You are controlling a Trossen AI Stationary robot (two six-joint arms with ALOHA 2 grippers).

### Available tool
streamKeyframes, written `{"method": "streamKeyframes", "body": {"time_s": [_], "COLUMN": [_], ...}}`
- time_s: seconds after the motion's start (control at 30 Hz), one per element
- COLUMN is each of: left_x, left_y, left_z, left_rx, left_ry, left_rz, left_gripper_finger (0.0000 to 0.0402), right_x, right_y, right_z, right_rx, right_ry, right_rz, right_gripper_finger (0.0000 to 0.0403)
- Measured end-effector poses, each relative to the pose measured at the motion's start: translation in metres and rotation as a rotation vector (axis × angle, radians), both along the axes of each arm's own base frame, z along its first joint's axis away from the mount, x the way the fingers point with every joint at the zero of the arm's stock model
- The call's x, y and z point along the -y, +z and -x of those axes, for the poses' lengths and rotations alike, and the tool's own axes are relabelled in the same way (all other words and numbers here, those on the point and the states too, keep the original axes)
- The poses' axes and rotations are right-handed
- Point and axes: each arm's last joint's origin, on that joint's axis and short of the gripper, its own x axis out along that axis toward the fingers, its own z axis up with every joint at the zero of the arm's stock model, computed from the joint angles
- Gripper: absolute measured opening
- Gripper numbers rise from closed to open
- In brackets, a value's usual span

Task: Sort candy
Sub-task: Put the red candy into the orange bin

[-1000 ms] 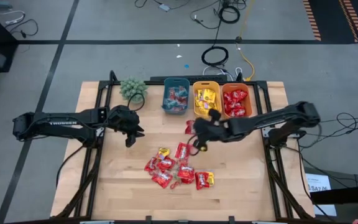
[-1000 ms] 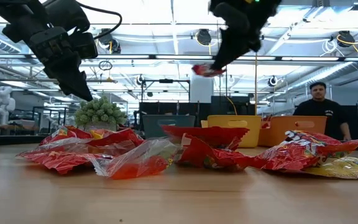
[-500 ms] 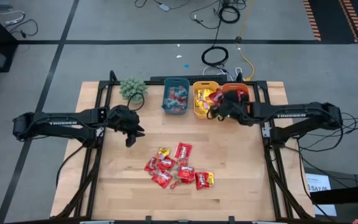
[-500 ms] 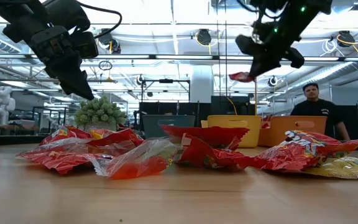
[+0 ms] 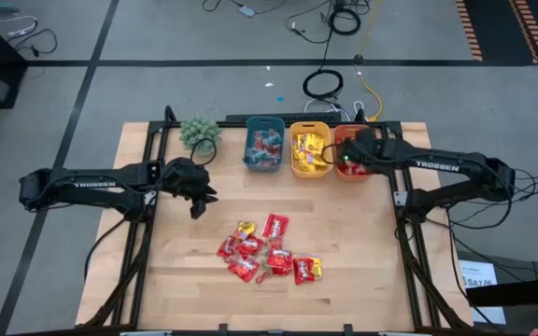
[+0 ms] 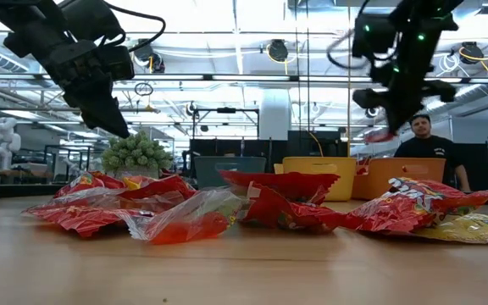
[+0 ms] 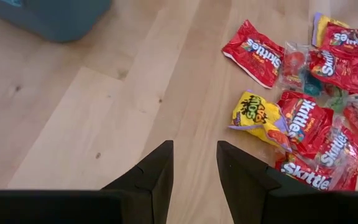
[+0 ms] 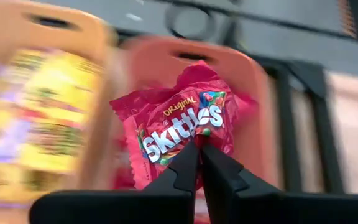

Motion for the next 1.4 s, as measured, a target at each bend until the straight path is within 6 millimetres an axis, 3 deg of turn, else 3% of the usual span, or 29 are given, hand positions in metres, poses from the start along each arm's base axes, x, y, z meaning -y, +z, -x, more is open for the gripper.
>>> {"method": "streamKeyframes", "body": {"time_s": [0.23, 0.63, 0.83, 1.4], "left_x": [0.0, 0.0, 0.0, 0.0], "left_y": [0.0, 0.0, 0.0, 0.0], "left_z": [0.0, 0.0, 0.0, 0.0], "left_rx": [0.0, -0.001, -0.005, -0.002], "left_ry": [0.001, 0.002, 0.002, 0.003], "left_rz": [-0.001, -0.001, 0.001, 0.001], "left_gripper_finger": [0.0132, 0.0132, 0.0132, 0.0132], "right_x": [-0.002, -0.002, -0.003, -0.015], "right_y": [-0.004, -0.004, -0.005, -0.005], "right_z": [0.021, 0.017, 0.017, 0.011], "right_rx": [-0.054, -0.023, -0.013, -0.03], "right_ry": [-0.199, -0.176, -0.159, -0.047], "right_rz": [-0.075, -0.104, -0.152, -0.177], "right_gripper_finger": [0.0043, 0.0165, 0.0206, 0.0217]}}
